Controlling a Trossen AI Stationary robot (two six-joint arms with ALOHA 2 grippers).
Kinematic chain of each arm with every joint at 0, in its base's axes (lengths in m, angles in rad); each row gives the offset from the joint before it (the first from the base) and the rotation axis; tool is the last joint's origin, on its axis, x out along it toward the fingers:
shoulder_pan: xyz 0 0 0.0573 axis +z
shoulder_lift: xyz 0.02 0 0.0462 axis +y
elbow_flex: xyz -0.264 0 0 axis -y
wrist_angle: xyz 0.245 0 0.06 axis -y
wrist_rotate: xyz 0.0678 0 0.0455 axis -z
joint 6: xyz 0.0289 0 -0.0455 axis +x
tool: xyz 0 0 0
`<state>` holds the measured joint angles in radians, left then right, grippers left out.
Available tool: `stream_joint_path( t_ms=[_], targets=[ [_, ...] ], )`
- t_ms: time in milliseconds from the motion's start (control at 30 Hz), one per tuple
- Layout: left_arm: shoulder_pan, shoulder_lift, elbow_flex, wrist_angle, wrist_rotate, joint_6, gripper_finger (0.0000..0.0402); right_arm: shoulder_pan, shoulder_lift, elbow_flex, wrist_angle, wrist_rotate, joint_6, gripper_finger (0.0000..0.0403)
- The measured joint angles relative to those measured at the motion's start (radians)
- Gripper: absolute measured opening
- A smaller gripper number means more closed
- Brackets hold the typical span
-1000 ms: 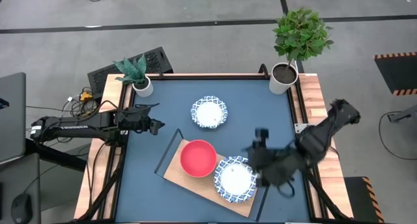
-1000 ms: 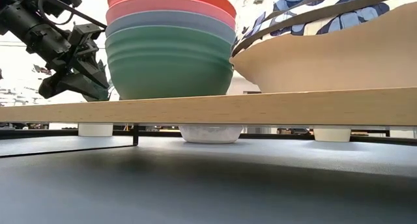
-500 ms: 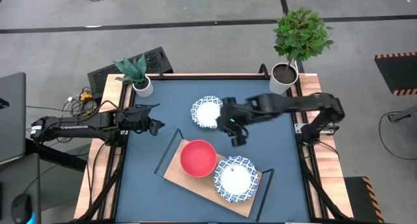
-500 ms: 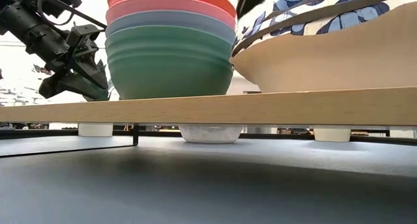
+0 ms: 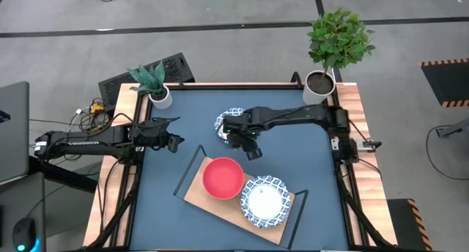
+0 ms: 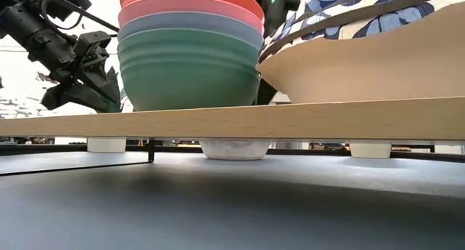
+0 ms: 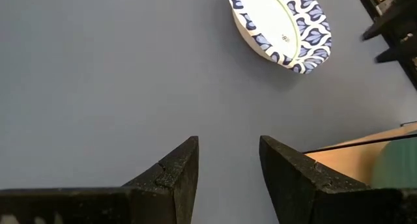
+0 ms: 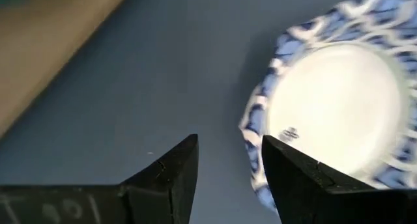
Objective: Place and stack bowls onto a shelf
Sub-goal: Stack the white bowl on top of the other white bowls on the shelf
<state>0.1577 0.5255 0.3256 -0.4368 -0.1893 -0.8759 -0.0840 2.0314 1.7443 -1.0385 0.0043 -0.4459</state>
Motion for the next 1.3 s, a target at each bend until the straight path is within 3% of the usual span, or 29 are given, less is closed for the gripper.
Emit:
stream_joint_path(
  t_ms=[267, 467, 833, 1033, 1300],
  targets=[
    [0.0, 0.0, 0.0, -0.001, -0.007, 0.0, 0.0147, -0.043, 0.111, 0.0, 0.028, -0.01, -0.026, 0.0193],
    [0.0, 0.0, 0.0, -0.002, -0.009, 0.0, 0.0147, -0.067, 0.117, 0.001, 0.073, -0.006, -0.026, 0.0179],
    [0.0, 0.0, 0.0, -0.003, -0.009, -0.001, 0.0147, -0.083, 0.1, 0.0, 0.084, -0.01, -0.031, 0.0018],
    [0.0, 0.0, 0.0, -0.003, -0.009, -0.002, 0.0147, -0.081, 0.09, 0.0, 0.079, -0.02, 0.008, 0.0037],
    [0.0, 0.0, 0.0, -0.003, -0.01, -0.003, 0.0147, -0.066, 0.031, 0.003, 0.059, -0.034, 0.01, 0.0031]
  ],
)
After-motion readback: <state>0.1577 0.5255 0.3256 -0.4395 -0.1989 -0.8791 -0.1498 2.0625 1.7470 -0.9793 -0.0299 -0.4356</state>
